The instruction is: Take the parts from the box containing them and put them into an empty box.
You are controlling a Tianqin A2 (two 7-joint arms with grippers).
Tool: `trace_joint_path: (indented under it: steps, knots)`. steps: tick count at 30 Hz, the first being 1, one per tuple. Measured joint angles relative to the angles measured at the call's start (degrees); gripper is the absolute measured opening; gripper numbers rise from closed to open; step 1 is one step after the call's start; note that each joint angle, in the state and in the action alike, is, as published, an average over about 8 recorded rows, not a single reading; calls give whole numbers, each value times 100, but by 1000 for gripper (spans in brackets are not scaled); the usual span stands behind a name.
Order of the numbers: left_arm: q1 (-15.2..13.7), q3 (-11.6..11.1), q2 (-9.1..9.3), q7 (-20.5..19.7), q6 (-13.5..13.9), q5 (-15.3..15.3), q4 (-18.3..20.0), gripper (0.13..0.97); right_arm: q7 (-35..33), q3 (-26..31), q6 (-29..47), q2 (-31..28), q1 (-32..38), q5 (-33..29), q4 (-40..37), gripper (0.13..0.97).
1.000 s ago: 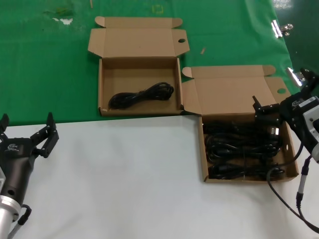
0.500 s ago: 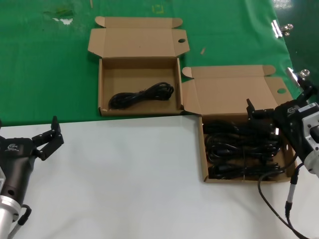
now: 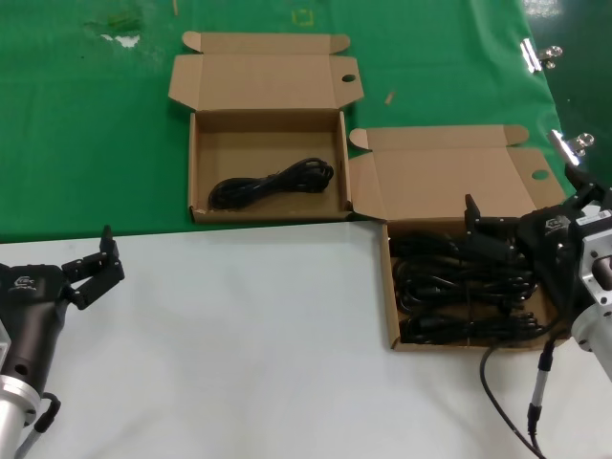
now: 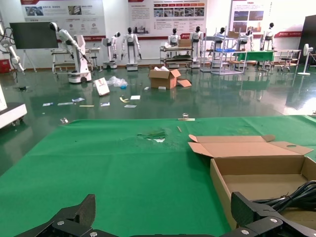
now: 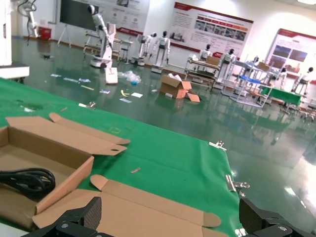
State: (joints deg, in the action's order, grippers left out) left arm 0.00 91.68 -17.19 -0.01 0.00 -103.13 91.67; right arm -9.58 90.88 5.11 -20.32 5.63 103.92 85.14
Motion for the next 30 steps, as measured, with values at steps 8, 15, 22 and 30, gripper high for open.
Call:
trace_joint_path:
  steps: [8, 15, 22, 30]
  knots:
    - [0, 0, 0, 0, 0, 0, 0, 965, 368, 31, -197, 121, -218, -30, 254, 966]
    - [0, 0, 0, 0, 0, -1, 0, 966, 691, 57, -369, 226, -406, -57, 471, 966]
    - [0, 0, 0, 0, 0, -1, 0, 966, 836, 69, -446, 273, -491, -69, 569, 966]
    - [0, 0, 0, 1, 0, 0, 0, 966, 841, 69, -449, 275, -494, -69, 573, 966]
